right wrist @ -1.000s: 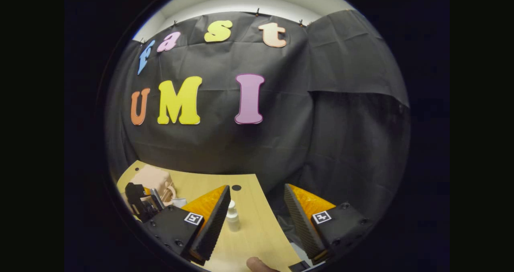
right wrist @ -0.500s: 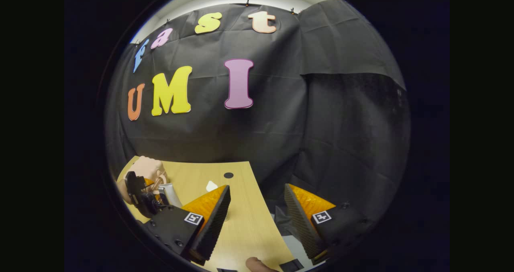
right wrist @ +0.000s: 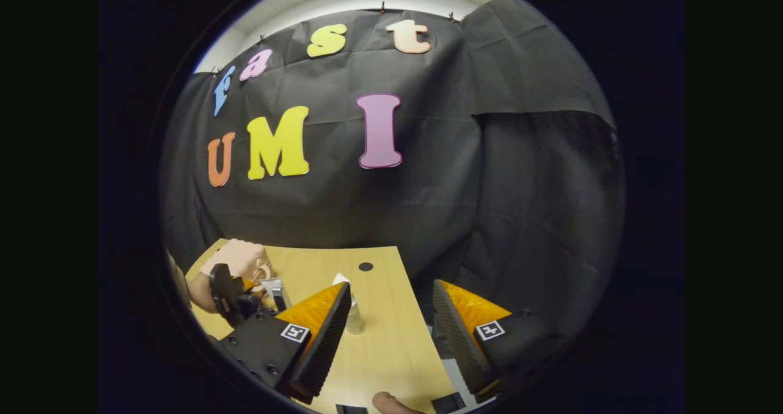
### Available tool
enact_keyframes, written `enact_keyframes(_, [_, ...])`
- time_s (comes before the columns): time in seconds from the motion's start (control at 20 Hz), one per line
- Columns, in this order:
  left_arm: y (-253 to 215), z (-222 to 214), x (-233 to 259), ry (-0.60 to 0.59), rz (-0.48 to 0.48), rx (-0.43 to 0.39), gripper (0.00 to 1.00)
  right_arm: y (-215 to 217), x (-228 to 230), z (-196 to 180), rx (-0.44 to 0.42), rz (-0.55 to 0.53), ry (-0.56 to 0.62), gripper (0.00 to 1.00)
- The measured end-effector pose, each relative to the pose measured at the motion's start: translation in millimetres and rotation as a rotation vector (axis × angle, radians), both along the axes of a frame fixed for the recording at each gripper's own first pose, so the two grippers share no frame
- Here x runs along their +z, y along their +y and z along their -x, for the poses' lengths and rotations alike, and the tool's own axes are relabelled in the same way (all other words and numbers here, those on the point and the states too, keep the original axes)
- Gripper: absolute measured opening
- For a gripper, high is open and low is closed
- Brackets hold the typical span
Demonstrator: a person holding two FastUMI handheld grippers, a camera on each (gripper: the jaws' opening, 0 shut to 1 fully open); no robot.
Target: First open the suitcase, pack the skin care products into it, and then close the suitcase.
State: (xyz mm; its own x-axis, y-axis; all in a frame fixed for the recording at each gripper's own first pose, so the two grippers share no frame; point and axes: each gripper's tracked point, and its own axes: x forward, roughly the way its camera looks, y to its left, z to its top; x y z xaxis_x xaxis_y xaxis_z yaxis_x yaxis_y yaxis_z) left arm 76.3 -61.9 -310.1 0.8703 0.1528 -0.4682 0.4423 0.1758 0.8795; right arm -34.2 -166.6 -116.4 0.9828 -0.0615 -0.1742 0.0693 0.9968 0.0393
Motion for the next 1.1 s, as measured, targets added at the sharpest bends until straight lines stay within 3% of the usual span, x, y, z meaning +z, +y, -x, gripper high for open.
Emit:
enact_keyframes(0.25, [10, 1, 23, -0.019, 0.090, 0.016, 0.04, 21, 13, 3, 0.012, 0.026, -0.020, 0.80])
enact_keyframes(0.55, [33, 5, 79, -0.051, 0.297, 0.057, 0.00, 61, 36, -10, 0.016, 0.035, -0.042, 0.80])
enact_keyframes(0.7, [52, 4, 117, -0.093, 0.423, 0.085, 0.03, 81, 49, -16, 0.011, 0.030, -0.064, 0.80])
enact_keyframes(1.1, [177, -2, 190, -0.172, 0.654, 0.216, 0.03, 162, 54, -26, 0.060, 0.071, -0.068, 0.80])
